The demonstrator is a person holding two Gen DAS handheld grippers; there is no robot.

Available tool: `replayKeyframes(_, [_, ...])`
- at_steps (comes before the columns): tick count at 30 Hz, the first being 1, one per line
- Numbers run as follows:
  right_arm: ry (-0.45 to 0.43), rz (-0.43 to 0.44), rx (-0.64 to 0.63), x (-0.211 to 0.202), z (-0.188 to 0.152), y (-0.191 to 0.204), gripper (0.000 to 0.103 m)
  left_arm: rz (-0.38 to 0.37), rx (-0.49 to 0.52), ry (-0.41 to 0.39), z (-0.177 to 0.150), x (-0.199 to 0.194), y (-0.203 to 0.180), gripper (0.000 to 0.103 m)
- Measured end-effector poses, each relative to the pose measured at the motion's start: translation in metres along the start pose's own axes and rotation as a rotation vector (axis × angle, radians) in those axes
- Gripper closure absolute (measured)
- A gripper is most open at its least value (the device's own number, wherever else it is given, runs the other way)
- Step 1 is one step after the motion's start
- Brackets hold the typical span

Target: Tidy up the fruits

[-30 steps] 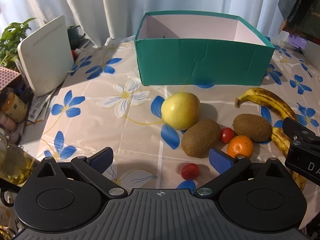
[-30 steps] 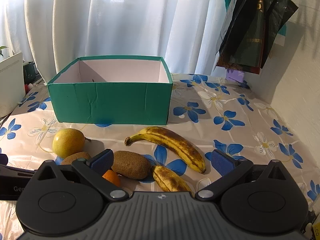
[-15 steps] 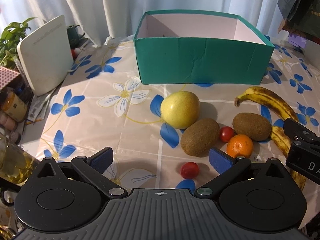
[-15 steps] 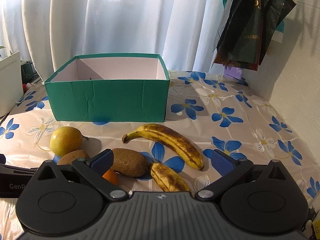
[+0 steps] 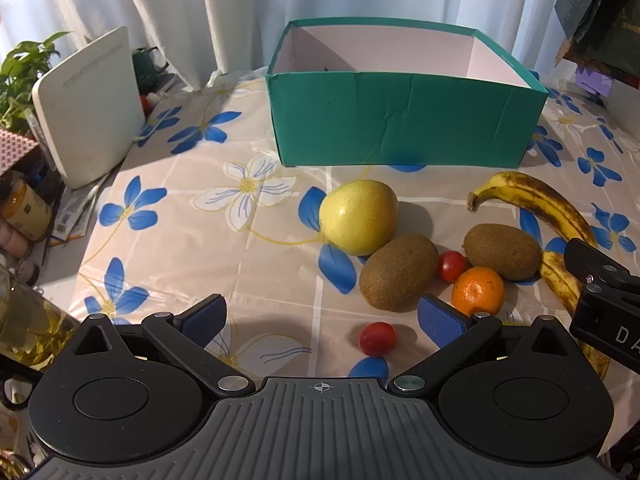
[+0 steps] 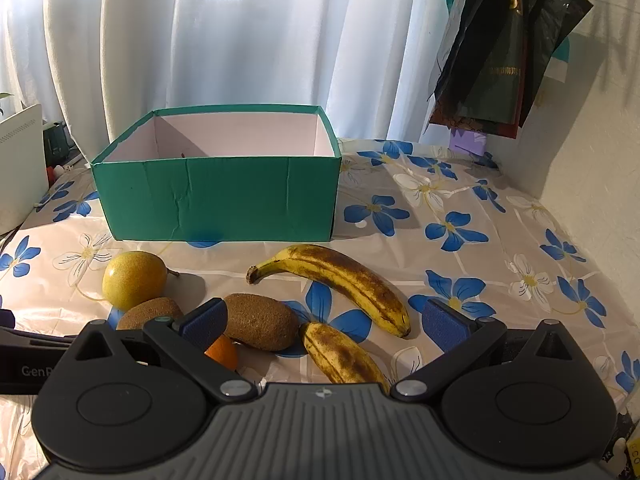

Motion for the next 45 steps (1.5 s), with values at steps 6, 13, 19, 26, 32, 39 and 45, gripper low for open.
replayKeyframes(6, [0.001,0.001,0.000,-0.0003,-0.0008,-0.0002,0.000,-0.003,-0.001,0.003,0.0008,0.0008,0.0002,0.000])
replayKeyframes(13, [0.000,0.000,0.005,-0.0006,-0.0013,-0.0008,0.000,-0.003,-0.002,0.004,0.0006,0.0009,0.0003,0.000])
replayKeyframes(19, [0.003,0.002,0.006,-0.0009,-0.0016,-0.0010,0.000,-0.005,0.000,0.004,0.0004,0.0021,0.0002,0.000])
replayKeyframes(26, [0.003,0.004,0.013,-0.0011,-0.0012,-0.0026,0.000,-0.006,0.002,0.007,-0.0006,0.0031,-0.0006,0.000])
replayKeyframes(32, [-0.003,0.004,0.012,-0.0019,-0.0010,-0.0030,0.000,-0.006,0.003,0.008,-0.0013,0.0037,-0.0014,0.000])
replayKeyframes(39, [-0.003,-0.002,0.016,-0.0028,-0.0010,-0.0037,0.000,0.000,0.007,0.015,0.0002,0.0052,-0.0012,0.000])
replayKeyframes(45, [-0.002,-0.009,0.022,-0.0023,-0.0015,-0.0079,0.000,0.006,0.019,0.030,0.0014,0.0091,0.0006,0.000])
Point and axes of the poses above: each gripper's, at about its wrist camera, not at the fingertips, and x roughly the way its jaws point, y to its left, z to its top, the point moved 5 cm from there along x, roughly the way its jaws point, and after that the axes turned 4 degrees about z, right-handed, at the moved point
